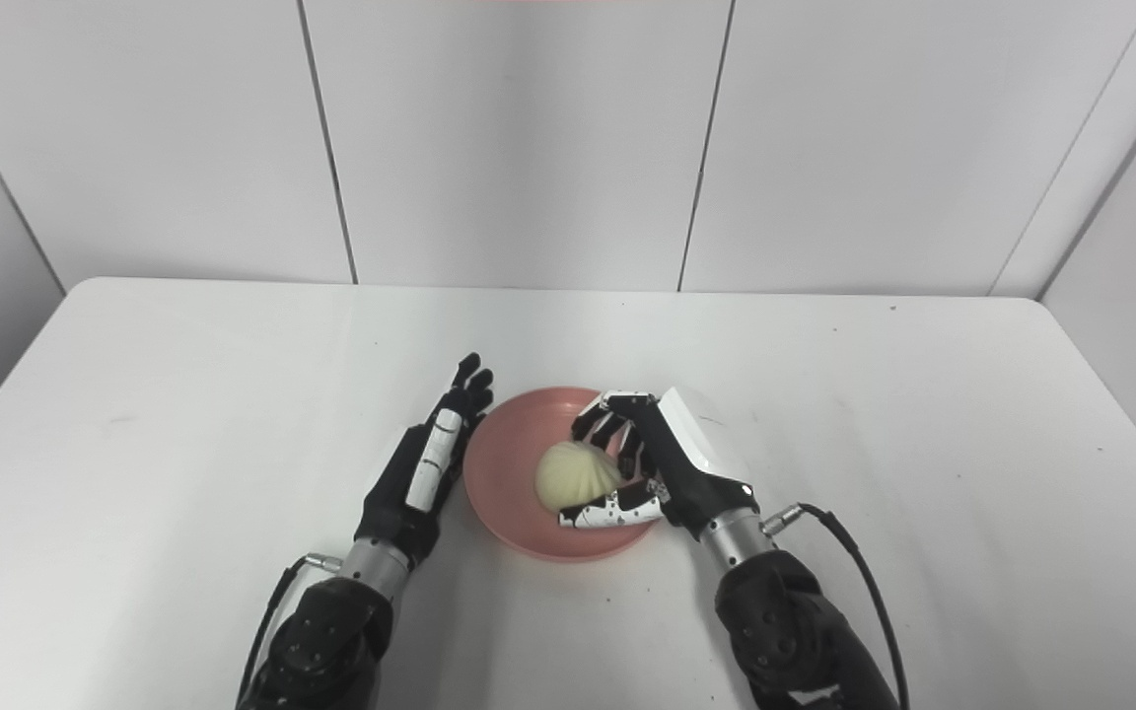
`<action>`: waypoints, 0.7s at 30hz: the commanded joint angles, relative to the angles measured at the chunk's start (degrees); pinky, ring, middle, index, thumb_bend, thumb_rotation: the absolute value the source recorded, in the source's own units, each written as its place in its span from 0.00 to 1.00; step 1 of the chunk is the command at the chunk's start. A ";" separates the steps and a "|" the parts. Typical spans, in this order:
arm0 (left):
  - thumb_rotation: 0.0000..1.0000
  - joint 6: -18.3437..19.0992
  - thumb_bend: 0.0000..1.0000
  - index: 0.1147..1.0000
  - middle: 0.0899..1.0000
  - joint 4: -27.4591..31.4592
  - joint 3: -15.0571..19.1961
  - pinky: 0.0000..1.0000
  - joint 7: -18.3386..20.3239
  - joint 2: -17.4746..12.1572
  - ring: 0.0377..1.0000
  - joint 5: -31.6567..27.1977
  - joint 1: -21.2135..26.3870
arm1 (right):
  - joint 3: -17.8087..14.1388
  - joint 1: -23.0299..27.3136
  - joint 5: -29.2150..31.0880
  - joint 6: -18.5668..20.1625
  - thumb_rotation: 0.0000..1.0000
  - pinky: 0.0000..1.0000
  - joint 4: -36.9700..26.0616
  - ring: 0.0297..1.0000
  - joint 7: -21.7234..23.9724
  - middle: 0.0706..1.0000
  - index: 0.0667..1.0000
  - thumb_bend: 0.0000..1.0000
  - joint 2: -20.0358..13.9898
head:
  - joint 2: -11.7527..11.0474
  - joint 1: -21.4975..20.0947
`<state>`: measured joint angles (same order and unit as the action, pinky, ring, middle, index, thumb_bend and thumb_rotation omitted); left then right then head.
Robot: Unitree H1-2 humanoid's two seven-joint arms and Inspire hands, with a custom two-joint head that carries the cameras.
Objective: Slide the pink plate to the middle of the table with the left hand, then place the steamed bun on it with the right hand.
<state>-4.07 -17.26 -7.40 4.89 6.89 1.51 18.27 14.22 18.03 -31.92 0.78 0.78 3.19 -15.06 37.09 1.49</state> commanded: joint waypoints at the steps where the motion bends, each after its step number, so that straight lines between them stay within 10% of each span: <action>1: 1.00 -0.08 0.71 0.99 1.00 0.72 0.31 1.00 0.05 -0.43 1.00 -0.31 -0.67 | -0.20 1.30 -0.95 -2.74 0.00 0.29 -1.77 0.35 -1.71 0.40 0.48 0.52 -0.25 | 0.05 -0.05; 4: 1.00 -0.44 0.71 0.99 1.00 0.49 0.41 1.00 0.18 -0.50 1.00 -0.52 -0.58 | -0.50 0.78 -0.99 -3.09 0.00 0.39 -3.15 0.46 -1.36 0.42 0.49 0.52 -0.29 | 0.06 -0.06; 6: 1.00 -0.73 0.71 0.99 1.00 0.22 0.46 1.00 0.34 -0.54 1.00 -0.67 -0.47 | -0.75 0.29 -0.86 -3.65 0.09 0.45 -3.74 0.54 -1.45 0.62 0.47 0.50 -0.55 | 0.05 -0.17; 9: 1.00 -0.41 0.71 0.99 1.00 0.46 0.43 1.00 0.39 -0.54 1.00 -0.61 -0.41 | -0.89 -0.35 -0.91 -4.33 0.25 0.65 -4.47 0.75 -1.20 0.80 0.82 0.58 -1.04 | 0.05 -0.17; 12: 1.00 -0.14 0.71 0.99 1.00 0.65 0.44 1.00 0.51 -0.72 1.00 -0.57 -0.39 | -0.84 -0.73 -0.10 -4.59 0.41 0.77 -4.96 0.87 -0.25 0.91 0.92 0.60 -1.51 | 0.04 -0.37; 21: 1.00 -0.12 0.70 0.99 1.00 0.62 0.57 1.00 0.49 -0.87 1.00 -0.91 -0.48 | -0.91 -1.30 1.44 -7.71 0.48 0.90 -4.56 0.98 -0.60 1.00 1.00 0.64 -2.28 | 0.23 -0.56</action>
<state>-3.82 -16.92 -7.22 5.13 6.71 0.93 18.02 14.09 15.87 -31.01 -3.78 -2.38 3.68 -16.78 37.35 0.88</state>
